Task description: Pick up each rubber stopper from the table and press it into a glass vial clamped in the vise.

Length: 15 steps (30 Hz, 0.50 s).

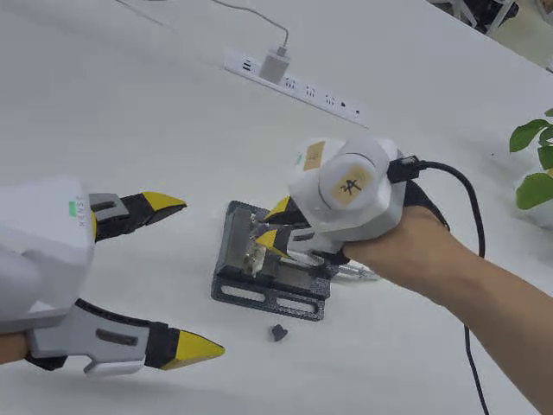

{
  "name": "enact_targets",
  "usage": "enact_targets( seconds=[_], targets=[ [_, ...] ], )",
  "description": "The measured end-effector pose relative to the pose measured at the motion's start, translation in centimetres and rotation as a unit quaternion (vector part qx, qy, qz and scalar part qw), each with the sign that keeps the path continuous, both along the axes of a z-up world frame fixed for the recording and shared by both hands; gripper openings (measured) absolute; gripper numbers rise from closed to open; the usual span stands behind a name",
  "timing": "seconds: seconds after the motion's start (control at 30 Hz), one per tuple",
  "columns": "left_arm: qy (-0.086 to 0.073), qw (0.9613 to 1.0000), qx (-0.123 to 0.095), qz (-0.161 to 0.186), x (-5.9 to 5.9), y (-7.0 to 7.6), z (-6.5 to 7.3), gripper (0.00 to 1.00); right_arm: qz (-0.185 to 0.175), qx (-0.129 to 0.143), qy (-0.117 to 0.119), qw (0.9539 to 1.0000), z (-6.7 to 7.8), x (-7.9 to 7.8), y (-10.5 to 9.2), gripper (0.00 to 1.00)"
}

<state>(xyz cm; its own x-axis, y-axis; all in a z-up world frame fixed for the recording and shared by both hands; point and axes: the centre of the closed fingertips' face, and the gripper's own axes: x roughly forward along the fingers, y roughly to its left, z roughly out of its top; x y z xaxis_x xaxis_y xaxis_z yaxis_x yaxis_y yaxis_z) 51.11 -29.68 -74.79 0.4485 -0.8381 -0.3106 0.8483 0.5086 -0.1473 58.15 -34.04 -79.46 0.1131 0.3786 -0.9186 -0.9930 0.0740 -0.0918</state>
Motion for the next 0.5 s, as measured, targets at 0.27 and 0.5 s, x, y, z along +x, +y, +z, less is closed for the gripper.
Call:
enact_targets(
  seconds=[0.27,0.5],
  targets=[
    [0.000,1.0000,-0.002,0.000,0.00,-0.04,-0.06,0.87,-0.013,0.019,0.009,0.9997,0.71,0.38,-0.15,0.00],
    [0.002,1.0000,-0.003,-0.002,-0.07,-0.11,-0.07,0.86,-0.006,0.014,0.018,0.9997,0.03,0.00,-0.08,0.00]
  ],
)
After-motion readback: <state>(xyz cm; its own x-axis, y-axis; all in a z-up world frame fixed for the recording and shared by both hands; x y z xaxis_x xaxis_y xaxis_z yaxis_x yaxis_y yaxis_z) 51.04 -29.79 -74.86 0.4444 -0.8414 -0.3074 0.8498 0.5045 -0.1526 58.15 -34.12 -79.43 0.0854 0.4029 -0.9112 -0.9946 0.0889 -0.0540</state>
